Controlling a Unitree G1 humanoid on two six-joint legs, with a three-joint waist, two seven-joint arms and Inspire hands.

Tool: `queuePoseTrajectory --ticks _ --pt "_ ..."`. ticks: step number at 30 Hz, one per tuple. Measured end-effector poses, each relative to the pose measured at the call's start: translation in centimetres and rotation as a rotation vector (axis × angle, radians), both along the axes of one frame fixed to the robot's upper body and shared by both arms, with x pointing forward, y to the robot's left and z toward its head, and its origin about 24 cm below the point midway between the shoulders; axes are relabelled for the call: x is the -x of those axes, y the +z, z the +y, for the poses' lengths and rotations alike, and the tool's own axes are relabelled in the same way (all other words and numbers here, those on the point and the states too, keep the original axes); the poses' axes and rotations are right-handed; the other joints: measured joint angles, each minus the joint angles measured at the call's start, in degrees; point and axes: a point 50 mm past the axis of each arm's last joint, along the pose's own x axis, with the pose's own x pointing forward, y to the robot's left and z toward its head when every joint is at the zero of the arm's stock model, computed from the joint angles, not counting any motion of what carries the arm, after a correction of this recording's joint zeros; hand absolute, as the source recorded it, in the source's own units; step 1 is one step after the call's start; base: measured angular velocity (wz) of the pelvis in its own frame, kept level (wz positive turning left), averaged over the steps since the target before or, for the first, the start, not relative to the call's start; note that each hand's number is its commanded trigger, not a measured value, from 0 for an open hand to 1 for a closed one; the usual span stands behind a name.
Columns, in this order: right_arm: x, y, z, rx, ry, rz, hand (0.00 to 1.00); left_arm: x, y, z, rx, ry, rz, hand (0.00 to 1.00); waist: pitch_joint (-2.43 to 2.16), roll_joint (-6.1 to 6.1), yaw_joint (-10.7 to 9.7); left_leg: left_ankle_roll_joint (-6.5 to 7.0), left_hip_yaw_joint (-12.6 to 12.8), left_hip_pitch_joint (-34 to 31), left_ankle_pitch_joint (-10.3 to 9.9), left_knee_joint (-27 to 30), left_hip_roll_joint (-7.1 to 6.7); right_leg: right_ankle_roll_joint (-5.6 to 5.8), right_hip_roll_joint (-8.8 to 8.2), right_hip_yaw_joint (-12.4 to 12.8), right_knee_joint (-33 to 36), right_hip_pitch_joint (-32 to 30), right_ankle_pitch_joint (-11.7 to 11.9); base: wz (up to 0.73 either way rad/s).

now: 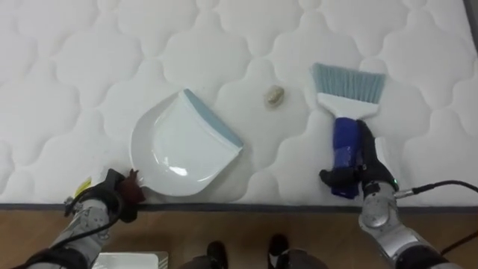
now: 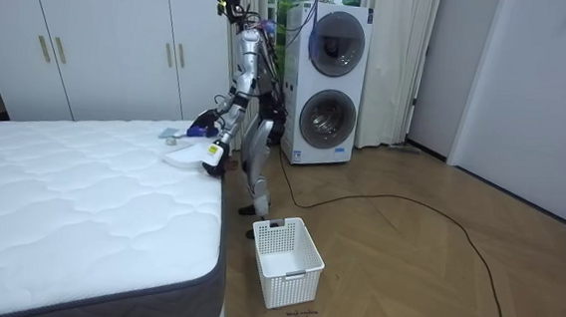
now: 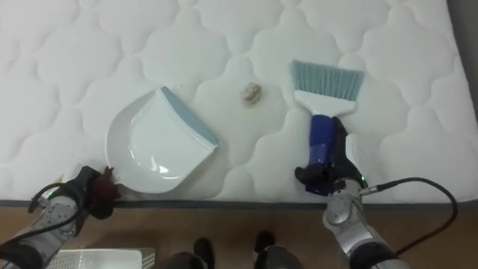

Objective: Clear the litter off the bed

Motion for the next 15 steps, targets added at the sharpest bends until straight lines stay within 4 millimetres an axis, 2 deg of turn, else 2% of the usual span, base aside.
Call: queuePoseTrajectory --ticks 4,15 --pt "0.1 0.1 -1.0 0.033 -0.024 0.013 1.00 0.1 -0.1 -0.1 0.005 0.008 -0.010 1.00 0.00 0.00 0.0 0.00 0.1 -0.1 0.0 0.0 -0.02 0.13 -0.02 -0.1 -0.3 0.0 0.1 0.00" --pt "1.0 -0.7 -1.6 0.064 -0.071 0.064 1.00 0.1 -0.1 -0.1 0.011 0.011 -0.016 1.00 0.04 -0.05 0.1 0.01 0.3 -0.2 0.0 -0.1 -0.02 0.16 -0.06 0.2 -0.2 -0.2 0.1 0.00"
